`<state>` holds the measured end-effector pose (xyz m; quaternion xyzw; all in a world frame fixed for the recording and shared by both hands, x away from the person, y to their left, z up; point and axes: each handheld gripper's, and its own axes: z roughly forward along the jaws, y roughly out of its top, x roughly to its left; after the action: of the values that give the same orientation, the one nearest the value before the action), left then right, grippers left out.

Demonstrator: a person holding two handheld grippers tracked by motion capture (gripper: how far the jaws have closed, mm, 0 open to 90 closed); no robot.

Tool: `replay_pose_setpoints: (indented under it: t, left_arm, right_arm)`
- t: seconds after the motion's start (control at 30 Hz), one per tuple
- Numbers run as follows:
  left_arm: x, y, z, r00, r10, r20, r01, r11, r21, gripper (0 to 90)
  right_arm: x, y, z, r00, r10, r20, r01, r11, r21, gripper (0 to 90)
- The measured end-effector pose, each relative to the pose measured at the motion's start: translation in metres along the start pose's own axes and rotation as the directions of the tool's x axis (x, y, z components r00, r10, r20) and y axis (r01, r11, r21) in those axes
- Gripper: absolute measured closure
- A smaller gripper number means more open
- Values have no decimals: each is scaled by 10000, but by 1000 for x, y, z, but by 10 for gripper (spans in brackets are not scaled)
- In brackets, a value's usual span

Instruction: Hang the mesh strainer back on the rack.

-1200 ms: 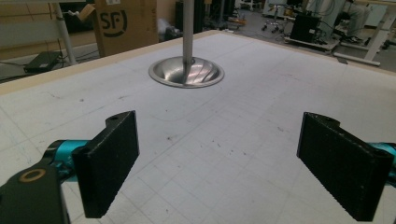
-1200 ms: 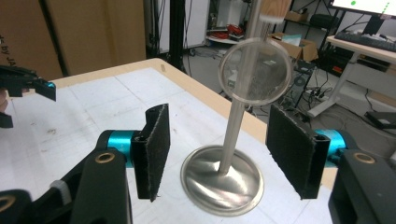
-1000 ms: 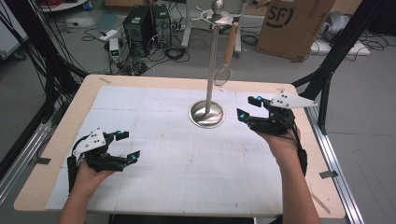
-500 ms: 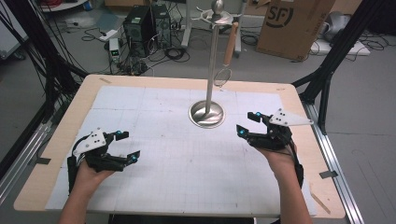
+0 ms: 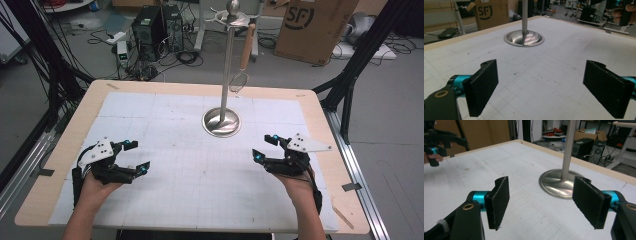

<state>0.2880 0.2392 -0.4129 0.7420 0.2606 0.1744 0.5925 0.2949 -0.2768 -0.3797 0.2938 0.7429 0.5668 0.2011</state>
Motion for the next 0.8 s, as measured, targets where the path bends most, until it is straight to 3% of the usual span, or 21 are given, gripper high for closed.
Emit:
replay_pose_setpoints:
  t: [0.3, 0.5, 0.8]
  left_arm:
    - [-1, 0, 2, 10000, 28, 56, -29, 10000, 23, 134]
    - [0, 0, 1, 10000, -18, 55, 18, 10000, -57, 134]
    - [0, 0, 3, 10000, -39, 36, 39, 10000, -3, 135]
  right_arm:
    - [1, -15, -3, 9999, 94, -89, -94, 10000, 20, 267]
    - [1, -23, 0, 9996, 185, -213, -174, 9986, 490, 213]
    - [3, -27, 7, 9988, 236, -432, -208, 9977, 642, 183]
